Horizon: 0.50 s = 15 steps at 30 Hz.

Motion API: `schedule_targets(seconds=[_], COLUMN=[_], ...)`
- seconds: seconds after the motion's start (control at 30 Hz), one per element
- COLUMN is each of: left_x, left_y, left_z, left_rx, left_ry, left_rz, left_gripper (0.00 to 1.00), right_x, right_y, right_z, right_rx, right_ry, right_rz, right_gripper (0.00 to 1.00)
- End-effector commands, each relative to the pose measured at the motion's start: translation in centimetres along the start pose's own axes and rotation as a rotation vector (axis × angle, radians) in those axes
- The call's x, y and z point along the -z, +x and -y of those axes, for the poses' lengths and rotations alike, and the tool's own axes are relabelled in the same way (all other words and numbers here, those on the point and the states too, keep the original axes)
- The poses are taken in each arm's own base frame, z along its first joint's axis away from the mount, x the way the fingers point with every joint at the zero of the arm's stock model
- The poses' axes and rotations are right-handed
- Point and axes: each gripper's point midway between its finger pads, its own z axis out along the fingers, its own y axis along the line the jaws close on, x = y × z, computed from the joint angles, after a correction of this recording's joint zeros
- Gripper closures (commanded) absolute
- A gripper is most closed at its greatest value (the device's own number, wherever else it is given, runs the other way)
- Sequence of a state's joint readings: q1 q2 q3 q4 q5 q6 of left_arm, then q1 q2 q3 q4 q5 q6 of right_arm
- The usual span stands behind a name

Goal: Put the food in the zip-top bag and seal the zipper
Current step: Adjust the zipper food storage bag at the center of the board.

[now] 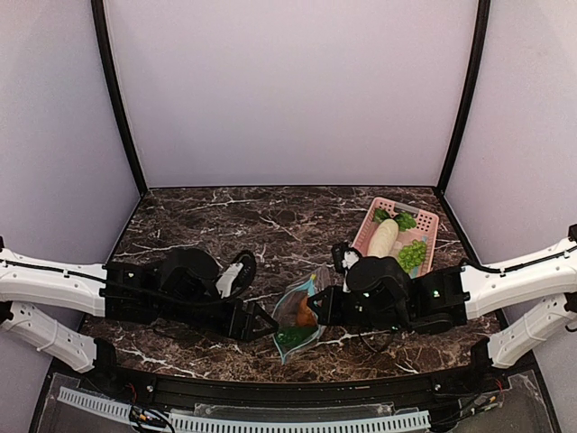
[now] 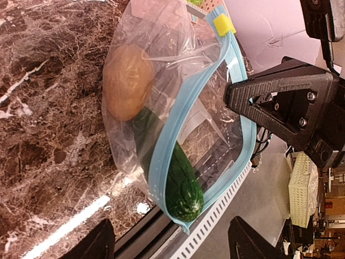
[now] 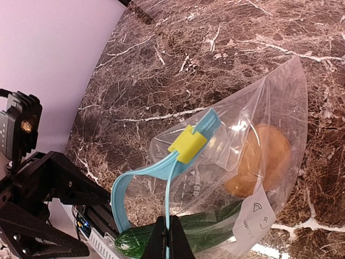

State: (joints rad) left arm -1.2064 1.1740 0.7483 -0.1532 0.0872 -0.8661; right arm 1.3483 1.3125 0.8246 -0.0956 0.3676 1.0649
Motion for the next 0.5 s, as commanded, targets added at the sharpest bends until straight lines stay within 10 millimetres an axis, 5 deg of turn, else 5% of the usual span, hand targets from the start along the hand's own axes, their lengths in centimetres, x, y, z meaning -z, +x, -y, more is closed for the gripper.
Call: schedule_targets(seconds=[0.0, 0.2, 0.47], left_x=[-1.4, -2.3, -3.2], left_y=[1.2, 1.4, 0.9], left_z=[0.5, -1.4, -1.0], left_rx=[0.028, 0.076, 0.075], left_ry=[0.023, -0.05, -0.039], left_rz=[-0.042, -0.025, -0.006], left_gripper=[0.34, 0.56, 0.71], right_x=[-0.1, -0.1, -0.2], right_y=[-0.5, -0.3, 0.1], right_z=[-0.5, -0.5, -0.4], right_rx=[-0.013, -0.018, -0.018], right_ry=[0.005, 0.001, -0.001], right_rz=[0.014, 0.005, -0.01], right_gripper=[1.0, 1.0, 1.0])
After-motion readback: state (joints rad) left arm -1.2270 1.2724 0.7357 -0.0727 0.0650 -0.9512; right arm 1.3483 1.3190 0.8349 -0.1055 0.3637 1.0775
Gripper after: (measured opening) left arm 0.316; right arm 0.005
